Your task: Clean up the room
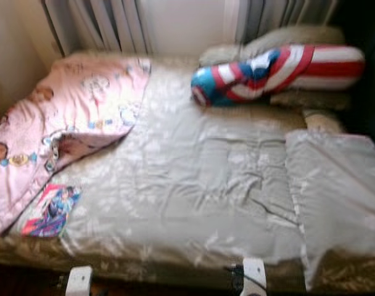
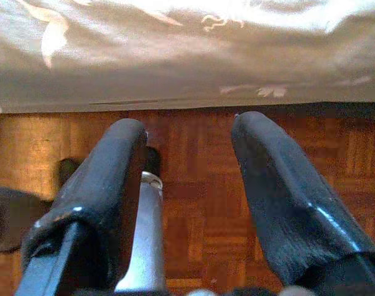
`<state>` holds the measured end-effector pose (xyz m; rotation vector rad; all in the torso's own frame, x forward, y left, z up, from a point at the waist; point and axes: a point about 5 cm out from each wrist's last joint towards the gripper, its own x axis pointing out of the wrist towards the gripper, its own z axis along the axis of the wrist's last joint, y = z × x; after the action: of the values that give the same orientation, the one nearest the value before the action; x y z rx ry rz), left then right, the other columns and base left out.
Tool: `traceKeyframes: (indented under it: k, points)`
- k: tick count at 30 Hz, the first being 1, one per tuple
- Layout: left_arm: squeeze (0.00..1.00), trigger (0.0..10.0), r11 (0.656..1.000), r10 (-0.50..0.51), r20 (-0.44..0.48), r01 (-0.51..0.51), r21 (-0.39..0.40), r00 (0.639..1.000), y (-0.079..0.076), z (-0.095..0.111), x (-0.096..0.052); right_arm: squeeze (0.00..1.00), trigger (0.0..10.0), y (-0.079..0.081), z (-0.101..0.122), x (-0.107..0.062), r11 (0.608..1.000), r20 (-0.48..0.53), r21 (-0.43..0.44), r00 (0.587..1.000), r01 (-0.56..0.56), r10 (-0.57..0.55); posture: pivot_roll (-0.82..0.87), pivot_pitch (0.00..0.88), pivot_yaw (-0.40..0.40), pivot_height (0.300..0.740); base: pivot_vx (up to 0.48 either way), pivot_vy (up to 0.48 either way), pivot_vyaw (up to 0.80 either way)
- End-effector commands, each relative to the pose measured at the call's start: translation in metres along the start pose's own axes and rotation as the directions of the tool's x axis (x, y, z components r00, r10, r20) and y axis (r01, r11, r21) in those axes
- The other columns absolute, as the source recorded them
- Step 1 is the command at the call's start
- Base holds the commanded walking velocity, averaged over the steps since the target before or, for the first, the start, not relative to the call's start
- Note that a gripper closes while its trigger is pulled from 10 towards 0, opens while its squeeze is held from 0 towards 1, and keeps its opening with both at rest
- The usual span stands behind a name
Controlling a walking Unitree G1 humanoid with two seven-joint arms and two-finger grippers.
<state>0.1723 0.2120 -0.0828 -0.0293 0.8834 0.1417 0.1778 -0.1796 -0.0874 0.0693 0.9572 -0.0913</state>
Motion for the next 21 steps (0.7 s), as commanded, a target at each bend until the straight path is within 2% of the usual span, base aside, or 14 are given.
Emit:
traceKeyframes:
  k: [1,21]
  points:
    - [0.00,10.0,1.000,0.015,-0.021,-0.015,-0.005,1.000,0.0040,-0.0052,-0.0014,0.00,10.0,0.0020,-0.0007,0.0001,1.000,-0.004,0.003,1.000,-0.004,0.004,0.06,0.107,-0.031,0.740,0.000,0.352,0.00]
    - [0.00,10.0,1.000,0.015,-0.022,-0.015,-0.007,1.000,0.0040,-0.0052,-0.0013,0.00,10.0,0.0016,-0.0023,-0.0003,1.000,-0.007,-0.003,1.000,-0.002,0.002,0.06,0.104,-0.035,0.740,0.000,0.350,0.00]
